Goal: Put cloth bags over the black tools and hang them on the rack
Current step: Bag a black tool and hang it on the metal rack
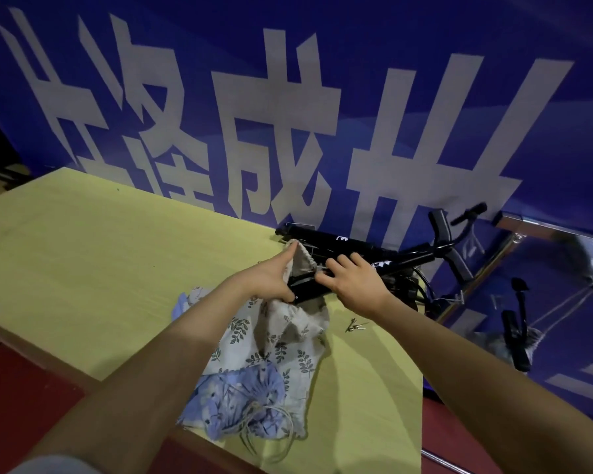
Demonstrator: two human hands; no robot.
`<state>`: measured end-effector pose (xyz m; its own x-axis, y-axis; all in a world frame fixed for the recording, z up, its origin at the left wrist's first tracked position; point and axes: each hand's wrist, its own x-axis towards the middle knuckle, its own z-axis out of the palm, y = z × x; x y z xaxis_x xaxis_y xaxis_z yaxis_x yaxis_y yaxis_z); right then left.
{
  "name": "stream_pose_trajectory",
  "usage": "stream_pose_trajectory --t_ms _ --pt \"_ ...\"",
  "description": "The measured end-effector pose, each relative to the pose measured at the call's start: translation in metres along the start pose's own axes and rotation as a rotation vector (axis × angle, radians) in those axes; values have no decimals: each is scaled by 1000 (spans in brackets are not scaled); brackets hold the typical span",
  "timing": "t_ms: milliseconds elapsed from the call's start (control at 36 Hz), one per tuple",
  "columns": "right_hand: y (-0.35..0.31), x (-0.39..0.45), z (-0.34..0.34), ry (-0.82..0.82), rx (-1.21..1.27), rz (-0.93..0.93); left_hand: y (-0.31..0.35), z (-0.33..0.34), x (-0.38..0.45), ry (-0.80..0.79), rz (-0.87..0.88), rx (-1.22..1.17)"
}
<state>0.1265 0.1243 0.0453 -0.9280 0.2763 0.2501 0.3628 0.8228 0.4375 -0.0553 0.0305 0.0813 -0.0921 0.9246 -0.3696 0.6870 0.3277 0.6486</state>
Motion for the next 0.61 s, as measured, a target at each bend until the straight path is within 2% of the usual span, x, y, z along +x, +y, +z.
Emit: stream_pose_trajectory --t_ms 56,111,194,278,417,528,611 --pt "2 6 -1 24 -4 -5 4 8 2 38 27 -3" --pt "4 12 -1 69 -8 -21 6 18 5 112 55 119" --pt "7 19 -2 168 0 -50 10 30 7 359 61 404" --pt "8 23 -5 211 18 -50 15 35 10 558 77 486" --pt "13 24 -11 328 42 -34 17 40 21 638 40 499" --pt "17 14 -7 458 29 40 17 39 27 649 9 385" --pt "16 5 -4 440 74 126 13 35 27 684 -12 279"
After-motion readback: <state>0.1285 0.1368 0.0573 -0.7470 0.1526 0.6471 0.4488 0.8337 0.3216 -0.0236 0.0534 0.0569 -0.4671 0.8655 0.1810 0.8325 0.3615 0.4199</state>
